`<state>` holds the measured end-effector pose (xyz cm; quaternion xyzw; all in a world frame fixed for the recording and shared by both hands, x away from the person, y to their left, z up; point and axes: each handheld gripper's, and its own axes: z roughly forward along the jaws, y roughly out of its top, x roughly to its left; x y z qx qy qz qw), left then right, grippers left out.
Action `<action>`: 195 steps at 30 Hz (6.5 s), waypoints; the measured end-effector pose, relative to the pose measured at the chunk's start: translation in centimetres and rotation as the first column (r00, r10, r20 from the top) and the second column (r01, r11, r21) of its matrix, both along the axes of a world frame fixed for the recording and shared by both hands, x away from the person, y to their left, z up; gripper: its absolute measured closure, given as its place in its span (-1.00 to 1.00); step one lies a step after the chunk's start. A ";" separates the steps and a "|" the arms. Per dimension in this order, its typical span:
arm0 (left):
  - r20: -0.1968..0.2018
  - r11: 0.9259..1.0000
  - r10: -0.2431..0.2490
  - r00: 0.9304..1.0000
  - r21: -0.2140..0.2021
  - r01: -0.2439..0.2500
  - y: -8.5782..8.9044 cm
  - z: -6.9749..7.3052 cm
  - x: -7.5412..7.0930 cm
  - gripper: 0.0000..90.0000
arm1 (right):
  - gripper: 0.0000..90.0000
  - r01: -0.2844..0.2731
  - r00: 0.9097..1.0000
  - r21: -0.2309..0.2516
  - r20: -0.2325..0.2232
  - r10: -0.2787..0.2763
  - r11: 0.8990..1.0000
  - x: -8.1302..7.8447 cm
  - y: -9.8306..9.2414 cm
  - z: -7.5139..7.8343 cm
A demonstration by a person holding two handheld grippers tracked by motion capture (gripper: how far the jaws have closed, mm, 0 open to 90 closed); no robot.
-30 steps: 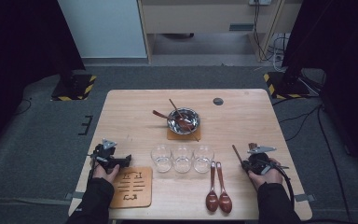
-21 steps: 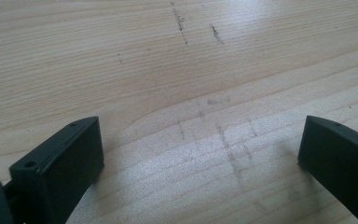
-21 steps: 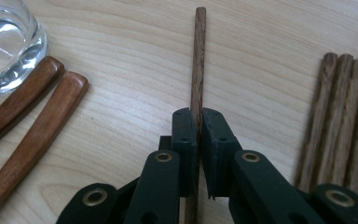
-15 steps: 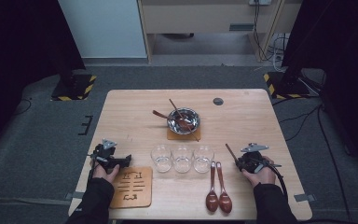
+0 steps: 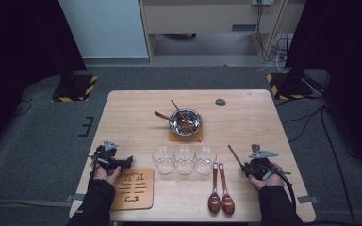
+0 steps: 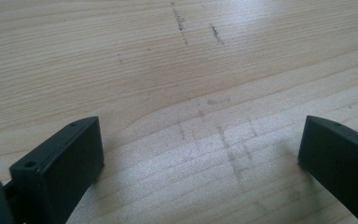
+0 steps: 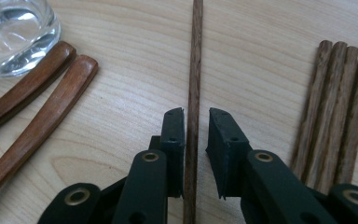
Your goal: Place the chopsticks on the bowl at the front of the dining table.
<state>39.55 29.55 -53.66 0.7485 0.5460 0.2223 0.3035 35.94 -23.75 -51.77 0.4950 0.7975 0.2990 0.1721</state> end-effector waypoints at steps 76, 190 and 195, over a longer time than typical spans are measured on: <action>0.000 1.000 -0.001 1.000 0.000 0.001 0.0 0.0 0.0 -1.00 | 0.88 0.121 0.973 0.187 0.170 -0.153 0.975 1.4 -3.0 5.5; 0.000 1.000 -0.001 1.000 -0.001 0.001 0.0 0.0 0.0 -1.00 | 0.88 -0.051 0.939 0.231 0.342 -0.032 0.972 12.9 10.8 13.9; 0.000 1.000 0.000 1.000 -0.001 0.000 0.0 0.0 0.0 -1.00 | 0.88 -0.059 0.939 0.232 0.343 -0.025 0.971 13.3 11.4 13.9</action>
